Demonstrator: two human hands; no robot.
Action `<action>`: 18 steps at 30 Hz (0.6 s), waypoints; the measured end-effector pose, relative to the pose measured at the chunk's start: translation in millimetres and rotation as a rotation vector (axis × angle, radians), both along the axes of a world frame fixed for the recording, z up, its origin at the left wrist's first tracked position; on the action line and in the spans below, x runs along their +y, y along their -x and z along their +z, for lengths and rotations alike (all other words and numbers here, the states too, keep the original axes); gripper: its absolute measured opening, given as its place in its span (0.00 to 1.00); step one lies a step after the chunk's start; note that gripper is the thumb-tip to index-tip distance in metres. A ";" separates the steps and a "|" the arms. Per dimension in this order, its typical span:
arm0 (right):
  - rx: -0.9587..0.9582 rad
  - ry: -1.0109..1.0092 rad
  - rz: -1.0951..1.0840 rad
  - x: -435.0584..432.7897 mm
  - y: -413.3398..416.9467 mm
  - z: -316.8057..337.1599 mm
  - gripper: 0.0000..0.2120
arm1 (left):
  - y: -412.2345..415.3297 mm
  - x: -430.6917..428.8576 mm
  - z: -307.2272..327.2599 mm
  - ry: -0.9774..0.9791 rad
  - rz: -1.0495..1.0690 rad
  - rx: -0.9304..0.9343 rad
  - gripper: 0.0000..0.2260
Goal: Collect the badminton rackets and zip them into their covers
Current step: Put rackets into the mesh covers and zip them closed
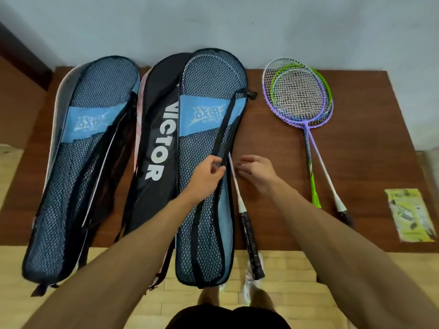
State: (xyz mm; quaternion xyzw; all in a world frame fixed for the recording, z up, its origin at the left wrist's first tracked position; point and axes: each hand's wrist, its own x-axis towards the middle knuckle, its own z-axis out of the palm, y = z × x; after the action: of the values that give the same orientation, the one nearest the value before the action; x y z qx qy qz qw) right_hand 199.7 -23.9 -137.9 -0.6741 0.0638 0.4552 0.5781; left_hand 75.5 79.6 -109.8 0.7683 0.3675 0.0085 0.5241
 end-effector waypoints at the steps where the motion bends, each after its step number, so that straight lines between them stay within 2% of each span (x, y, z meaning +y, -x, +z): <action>1: -0.037 0.051 0.028 -8.2 -1.3 -3.4 0.12 | 0.1 -1.2 0.4 -0.009 0.004 0.008 0.11; 5: -0.253 0.292 0.321 -46.5 0.5 -4.8 0.10 | 2.7 -15.3 3.1 0.006 -0.026 0.077 0.16; 9: -0.277 0.342 0.634 -76.9 20.5 0.2 0.11 | 14.3 -47.0 0.9 -0.054 -0.084 0.209 0.22; 13: -0.311 0.320 0.816 -92.6 31.8 -3.6 0.13 | 33.5 -70.2 0.3 -0.176 -0.080 0.362 0.15; 16: -0.335 0.295 0.845 -96.9 41.2 -7.8 0.13 | 50.8 -81.9 -1.4 -0.225 -0.089 0.470 0.10; 18: -0.354 0.286 0.836 -96.5 50.2 -11.0 0.13 | 60.0 -85.8 -3.0 -0.252 -0.086 0.479 0.08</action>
State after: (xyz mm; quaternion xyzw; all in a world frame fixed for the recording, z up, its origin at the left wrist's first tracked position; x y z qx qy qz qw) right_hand 149.5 -120.4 -148.9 -0.7821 -0.2501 0.5137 0.2488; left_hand 15.4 -6.3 -112.8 0.8225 0.4441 -0.1501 0.3221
